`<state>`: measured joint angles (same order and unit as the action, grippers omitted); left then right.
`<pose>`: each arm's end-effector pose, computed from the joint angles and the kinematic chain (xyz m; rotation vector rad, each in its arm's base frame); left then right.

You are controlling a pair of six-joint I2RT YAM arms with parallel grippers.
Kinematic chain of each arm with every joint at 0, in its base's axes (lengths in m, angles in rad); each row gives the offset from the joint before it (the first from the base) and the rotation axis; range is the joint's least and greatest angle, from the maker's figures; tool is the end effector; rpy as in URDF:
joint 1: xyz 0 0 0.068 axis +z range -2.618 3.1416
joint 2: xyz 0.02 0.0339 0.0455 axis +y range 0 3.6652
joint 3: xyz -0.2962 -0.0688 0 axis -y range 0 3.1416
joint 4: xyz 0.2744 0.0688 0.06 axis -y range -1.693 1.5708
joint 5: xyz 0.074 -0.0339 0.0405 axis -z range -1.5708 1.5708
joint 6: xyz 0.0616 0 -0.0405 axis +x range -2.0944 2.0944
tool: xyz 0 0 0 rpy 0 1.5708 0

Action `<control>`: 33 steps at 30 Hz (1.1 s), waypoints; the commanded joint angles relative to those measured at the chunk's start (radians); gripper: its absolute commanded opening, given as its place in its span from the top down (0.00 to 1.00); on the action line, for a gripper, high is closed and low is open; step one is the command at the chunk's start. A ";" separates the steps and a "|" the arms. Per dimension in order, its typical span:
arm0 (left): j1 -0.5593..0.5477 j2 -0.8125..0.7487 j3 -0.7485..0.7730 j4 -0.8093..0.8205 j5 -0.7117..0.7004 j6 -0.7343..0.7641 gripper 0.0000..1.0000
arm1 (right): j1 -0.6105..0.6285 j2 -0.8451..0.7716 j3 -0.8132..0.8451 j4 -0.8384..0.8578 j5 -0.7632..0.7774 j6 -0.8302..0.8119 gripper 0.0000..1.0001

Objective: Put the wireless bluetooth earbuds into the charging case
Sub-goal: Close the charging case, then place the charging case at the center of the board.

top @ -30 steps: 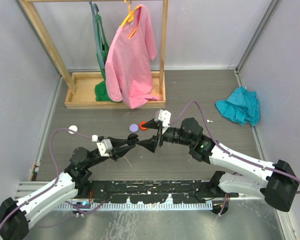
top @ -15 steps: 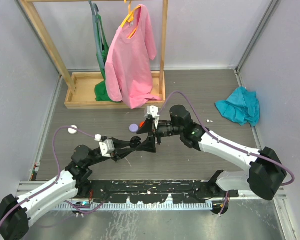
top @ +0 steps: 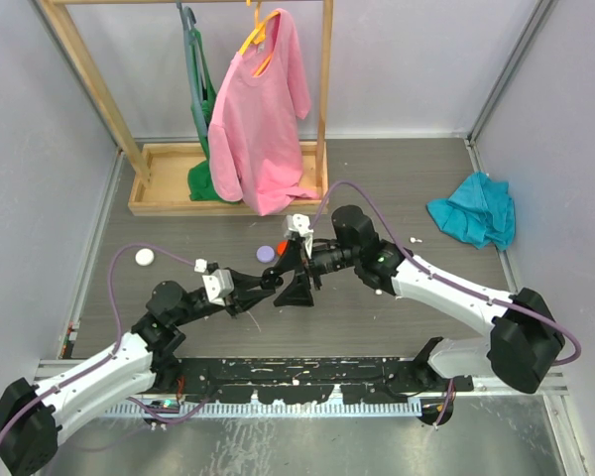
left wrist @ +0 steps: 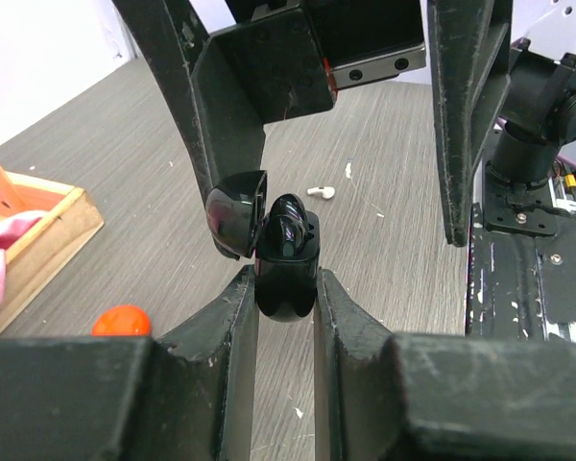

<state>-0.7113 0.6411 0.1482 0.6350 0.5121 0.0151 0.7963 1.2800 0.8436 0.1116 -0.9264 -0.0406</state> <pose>0.1160 -0.1398 0.2318 0.9251 1.2008 -0.9280 0.1846 0.2591 0.3002 -1.3809 1.4443 1.3716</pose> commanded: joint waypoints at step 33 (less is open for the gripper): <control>0.002 0.291 0.301 -0.435 -0.656 -0.441 0.94 | -0.005 -0.240 -0.302 0.219 1.081 0.115 0.09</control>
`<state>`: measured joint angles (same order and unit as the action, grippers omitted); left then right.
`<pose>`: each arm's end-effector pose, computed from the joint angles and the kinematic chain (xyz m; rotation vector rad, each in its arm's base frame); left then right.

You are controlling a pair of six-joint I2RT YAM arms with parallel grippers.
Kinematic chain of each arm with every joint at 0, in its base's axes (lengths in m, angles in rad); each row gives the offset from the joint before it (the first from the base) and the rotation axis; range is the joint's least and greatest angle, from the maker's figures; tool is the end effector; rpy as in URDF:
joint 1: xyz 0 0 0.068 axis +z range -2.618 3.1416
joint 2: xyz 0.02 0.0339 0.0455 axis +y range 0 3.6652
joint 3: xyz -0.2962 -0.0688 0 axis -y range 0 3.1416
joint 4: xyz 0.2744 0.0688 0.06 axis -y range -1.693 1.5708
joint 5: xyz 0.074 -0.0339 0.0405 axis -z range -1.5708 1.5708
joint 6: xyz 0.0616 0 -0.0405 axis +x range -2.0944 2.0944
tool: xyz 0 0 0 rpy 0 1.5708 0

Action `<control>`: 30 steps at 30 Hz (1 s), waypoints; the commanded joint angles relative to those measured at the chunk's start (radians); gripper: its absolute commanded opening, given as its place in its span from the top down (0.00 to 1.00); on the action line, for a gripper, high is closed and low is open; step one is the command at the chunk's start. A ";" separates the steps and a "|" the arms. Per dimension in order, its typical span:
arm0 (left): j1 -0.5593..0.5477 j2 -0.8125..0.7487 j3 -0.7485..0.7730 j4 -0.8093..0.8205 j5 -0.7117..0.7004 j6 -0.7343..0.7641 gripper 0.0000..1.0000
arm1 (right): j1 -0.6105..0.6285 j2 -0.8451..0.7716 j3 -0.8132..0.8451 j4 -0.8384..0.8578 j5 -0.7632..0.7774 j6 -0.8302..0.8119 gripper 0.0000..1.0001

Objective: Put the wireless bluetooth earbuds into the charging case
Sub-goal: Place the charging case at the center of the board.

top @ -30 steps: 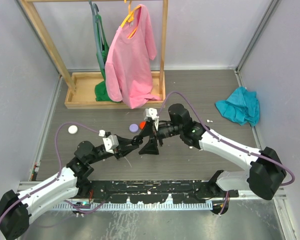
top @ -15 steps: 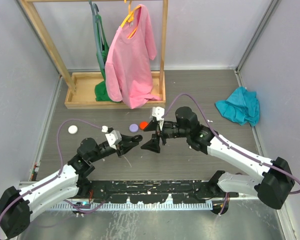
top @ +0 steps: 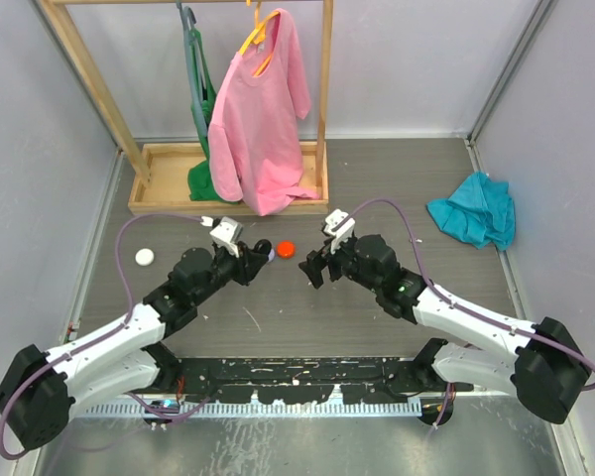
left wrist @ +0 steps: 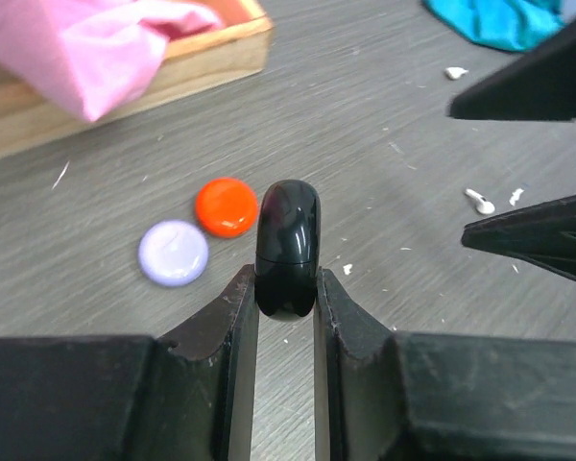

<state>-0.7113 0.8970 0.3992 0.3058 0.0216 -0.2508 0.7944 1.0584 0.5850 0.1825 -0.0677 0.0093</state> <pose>0.1794 -0.1564 0.2408 0.4308 1.7670 -0.7111 0.1905 0.1999 0.2611 -0.7738 1.7433 0.6146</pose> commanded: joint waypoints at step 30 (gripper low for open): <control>0.220 0.586 0.144 0.000 -0.022 -0.658 0.63 | -0.004 -0.042 -0.234 0.363 0.664 0.093 0.09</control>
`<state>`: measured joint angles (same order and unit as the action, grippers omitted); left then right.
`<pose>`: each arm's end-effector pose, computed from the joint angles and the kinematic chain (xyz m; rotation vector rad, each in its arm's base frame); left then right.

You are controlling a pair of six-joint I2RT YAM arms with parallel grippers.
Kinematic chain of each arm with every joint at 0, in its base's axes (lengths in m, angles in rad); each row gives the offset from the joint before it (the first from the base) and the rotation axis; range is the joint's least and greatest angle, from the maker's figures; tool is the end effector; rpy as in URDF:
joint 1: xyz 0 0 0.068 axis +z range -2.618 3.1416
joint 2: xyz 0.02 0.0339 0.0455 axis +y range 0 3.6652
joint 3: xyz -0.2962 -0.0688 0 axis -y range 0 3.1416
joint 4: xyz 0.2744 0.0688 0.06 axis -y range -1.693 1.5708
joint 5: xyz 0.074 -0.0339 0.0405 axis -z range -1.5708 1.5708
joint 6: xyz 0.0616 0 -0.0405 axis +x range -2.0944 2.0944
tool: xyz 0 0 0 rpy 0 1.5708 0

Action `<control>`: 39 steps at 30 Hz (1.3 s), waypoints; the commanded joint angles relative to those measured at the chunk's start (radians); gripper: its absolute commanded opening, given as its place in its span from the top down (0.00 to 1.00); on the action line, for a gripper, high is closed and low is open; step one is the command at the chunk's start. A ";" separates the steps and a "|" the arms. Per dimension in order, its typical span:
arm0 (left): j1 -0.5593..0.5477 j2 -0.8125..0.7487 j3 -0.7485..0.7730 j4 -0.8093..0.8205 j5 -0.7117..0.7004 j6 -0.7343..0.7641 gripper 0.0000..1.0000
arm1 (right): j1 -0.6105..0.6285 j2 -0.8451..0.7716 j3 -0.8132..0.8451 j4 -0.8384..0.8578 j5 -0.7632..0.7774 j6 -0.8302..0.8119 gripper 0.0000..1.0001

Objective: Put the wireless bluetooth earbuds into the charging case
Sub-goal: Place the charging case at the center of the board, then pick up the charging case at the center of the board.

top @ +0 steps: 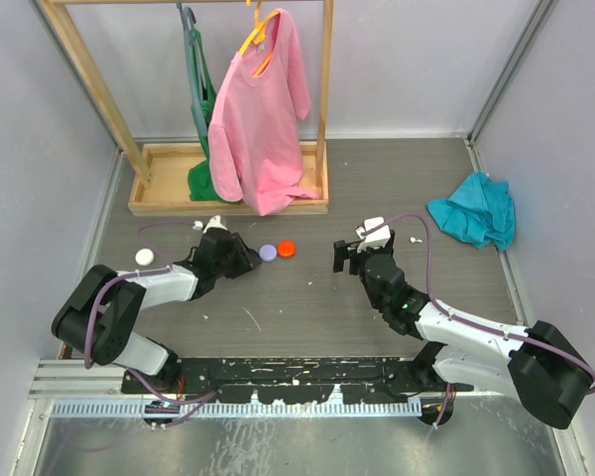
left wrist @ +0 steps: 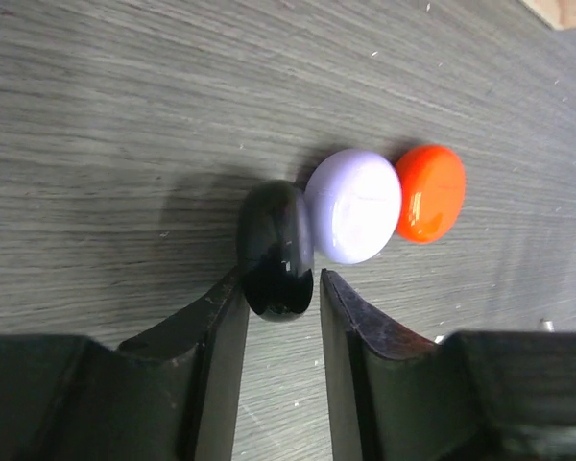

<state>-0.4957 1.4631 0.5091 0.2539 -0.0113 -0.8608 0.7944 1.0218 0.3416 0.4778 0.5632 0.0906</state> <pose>0.2638 -0.1419 0.1315 -0.4363 2.3292 -0.6811 0.1916 0.1482 0.2149 -0.2091 1.7313 0.1491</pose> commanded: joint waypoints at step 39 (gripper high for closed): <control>0.433 -0.294 0.215 -0.783 -0.419 0.150 0.05 | -0.004 -0.064 0.000 0.048 0.047 0.026 0.08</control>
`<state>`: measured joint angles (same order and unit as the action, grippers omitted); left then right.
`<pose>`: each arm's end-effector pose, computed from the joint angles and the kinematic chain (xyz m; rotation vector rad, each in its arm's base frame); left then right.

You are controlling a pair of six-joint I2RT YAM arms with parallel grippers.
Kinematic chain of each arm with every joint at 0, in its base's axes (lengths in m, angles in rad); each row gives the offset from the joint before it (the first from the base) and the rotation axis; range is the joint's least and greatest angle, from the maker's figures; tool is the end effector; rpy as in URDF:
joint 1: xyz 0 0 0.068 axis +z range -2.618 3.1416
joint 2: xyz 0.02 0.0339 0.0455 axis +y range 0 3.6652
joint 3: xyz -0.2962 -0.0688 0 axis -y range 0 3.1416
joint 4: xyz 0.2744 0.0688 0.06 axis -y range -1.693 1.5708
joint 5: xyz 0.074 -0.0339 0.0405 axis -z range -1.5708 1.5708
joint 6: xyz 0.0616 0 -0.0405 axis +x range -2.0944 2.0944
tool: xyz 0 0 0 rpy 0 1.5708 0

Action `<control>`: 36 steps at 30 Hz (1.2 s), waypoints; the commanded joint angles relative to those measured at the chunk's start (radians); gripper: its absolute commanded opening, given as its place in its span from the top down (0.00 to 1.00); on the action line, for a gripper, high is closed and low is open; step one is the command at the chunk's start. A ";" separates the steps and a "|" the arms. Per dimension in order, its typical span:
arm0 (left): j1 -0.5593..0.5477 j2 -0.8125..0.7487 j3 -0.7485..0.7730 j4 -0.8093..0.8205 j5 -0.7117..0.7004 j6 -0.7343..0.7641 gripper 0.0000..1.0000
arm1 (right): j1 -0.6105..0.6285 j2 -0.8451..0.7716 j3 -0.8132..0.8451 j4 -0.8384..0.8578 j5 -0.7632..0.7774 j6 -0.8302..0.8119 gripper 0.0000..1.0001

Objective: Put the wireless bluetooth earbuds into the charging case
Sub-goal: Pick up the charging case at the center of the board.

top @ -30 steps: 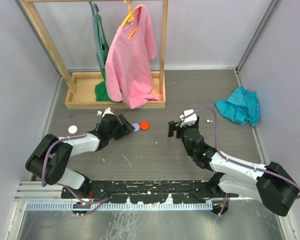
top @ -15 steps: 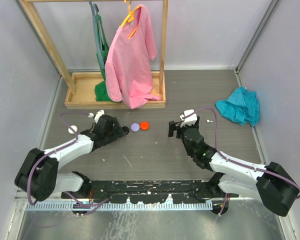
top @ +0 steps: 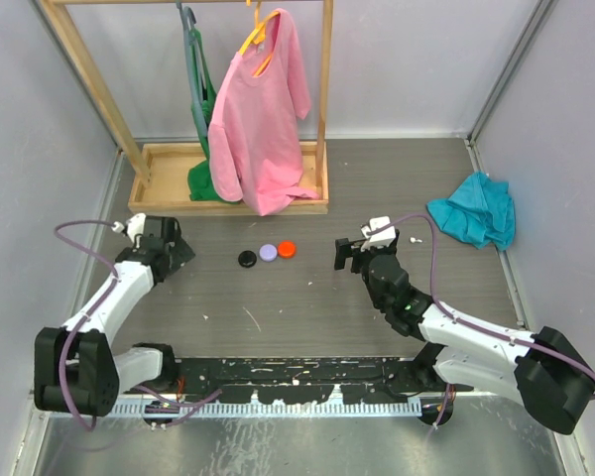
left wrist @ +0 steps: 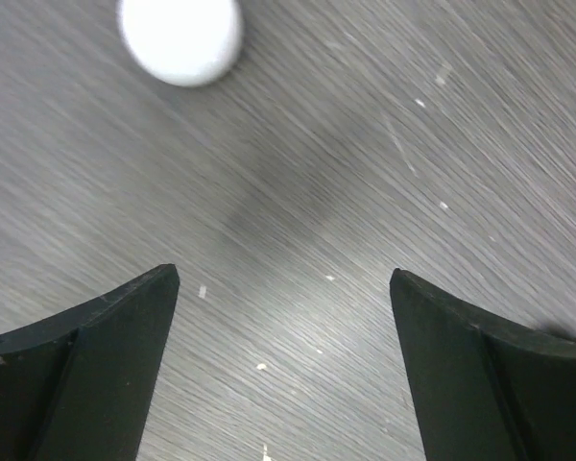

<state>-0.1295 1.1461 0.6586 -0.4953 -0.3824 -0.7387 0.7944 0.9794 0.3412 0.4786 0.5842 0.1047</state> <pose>0.2422 -0.0084 0.1987 -0.8725 2.2962 0.1184 0.1888 0.1437 0.2242 -0.1603 1.6989 0.1643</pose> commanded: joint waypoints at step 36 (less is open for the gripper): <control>0.327 0.668 0.493 -0.248 -0.118 -0.411 0.25 | -0.003 -0.031 0.008 0.025 0.020 0.015 0.07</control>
<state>0.1768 1.7927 1.1393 -0.7444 -0.4664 -1.1198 0.7944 0.9600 0.3401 0.4763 0.5854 0.1089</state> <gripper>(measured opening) 0.778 0.929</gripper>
